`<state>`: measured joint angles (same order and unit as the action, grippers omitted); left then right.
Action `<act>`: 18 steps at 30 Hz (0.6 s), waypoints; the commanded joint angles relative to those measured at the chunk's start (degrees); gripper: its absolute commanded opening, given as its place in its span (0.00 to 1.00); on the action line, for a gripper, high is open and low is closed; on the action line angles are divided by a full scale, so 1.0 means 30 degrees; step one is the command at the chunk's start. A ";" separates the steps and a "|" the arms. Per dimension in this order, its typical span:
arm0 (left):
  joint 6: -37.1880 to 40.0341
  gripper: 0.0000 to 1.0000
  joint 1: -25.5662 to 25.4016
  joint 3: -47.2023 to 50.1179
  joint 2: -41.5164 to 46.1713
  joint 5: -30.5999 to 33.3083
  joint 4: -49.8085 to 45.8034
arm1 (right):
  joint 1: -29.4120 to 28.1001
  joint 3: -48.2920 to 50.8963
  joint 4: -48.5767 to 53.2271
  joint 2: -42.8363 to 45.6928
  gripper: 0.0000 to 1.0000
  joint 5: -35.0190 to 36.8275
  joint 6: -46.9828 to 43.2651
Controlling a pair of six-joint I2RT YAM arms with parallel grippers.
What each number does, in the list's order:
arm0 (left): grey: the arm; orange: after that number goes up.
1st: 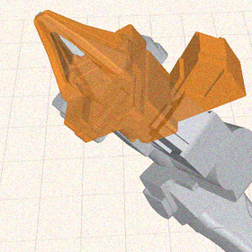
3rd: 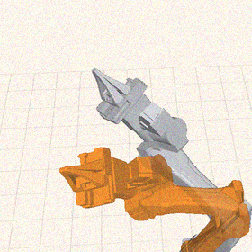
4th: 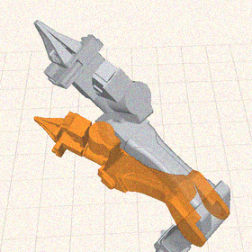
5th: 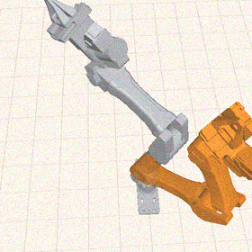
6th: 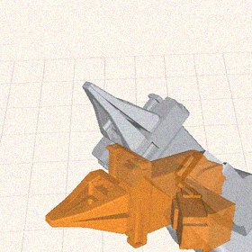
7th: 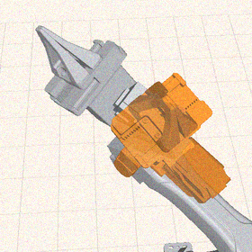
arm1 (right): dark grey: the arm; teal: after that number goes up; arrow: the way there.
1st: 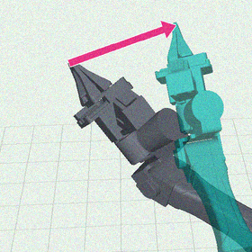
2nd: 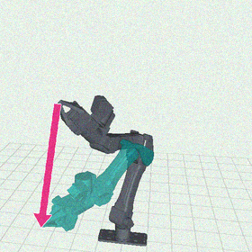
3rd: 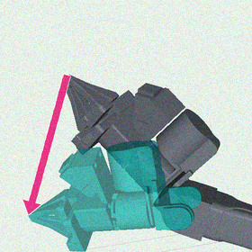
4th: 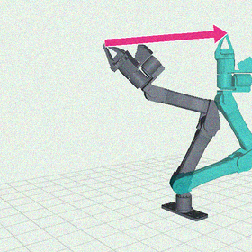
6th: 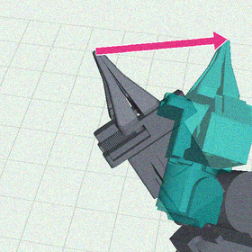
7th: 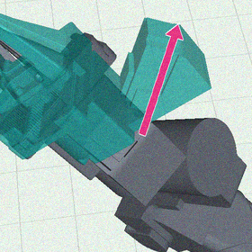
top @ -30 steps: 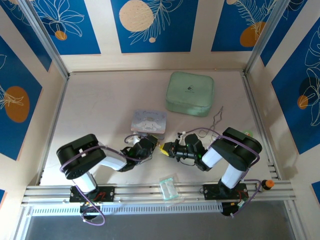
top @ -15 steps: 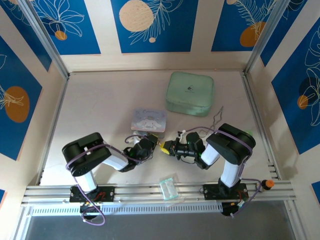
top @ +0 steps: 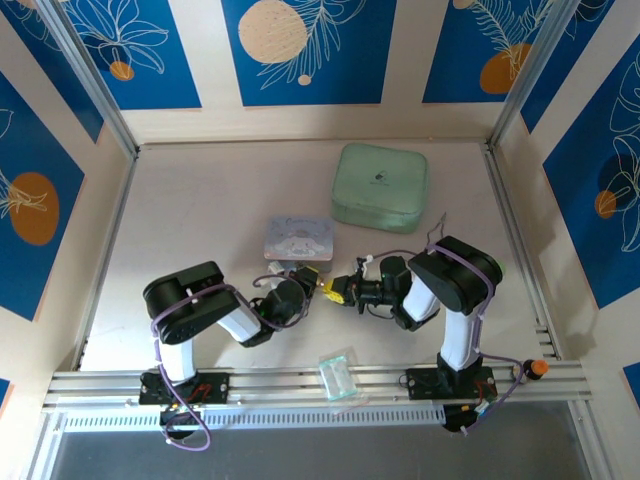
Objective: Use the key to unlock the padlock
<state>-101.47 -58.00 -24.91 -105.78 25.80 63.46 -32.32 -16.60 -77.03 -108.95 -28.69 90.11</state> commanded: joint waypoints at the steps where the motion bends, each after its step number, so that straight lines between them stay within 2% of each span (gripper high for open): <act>1: 0.0395 0.00 -0.0912 -0.0368 0.0408 -0.2467 0.1210 | -0.0038 -0.0994 -0.0957 -0.0422 0.00 -0.0531 -0.0153; 14: 0.0562 0.00 -0.1230 -0.1219 0.0990 -0.3679 -0.0802 | -0.0039 -0.2169 0.1039 0.0874 0.01 -0.0676 -0.1886; 18: 0.0436 0.00 -0.1238 -0.0995 0.1144 -0.3449 -0.0916 | -0.0039 -0.1820 0.1954 0.1627 0.18 0.0087 -0.2403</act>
<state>-100.47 -58.06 -25.63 -103.90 24.95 59.18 -31.86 -19.35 -70.57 -106.98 -31.22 85.97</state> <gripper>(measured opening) 0.132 0.145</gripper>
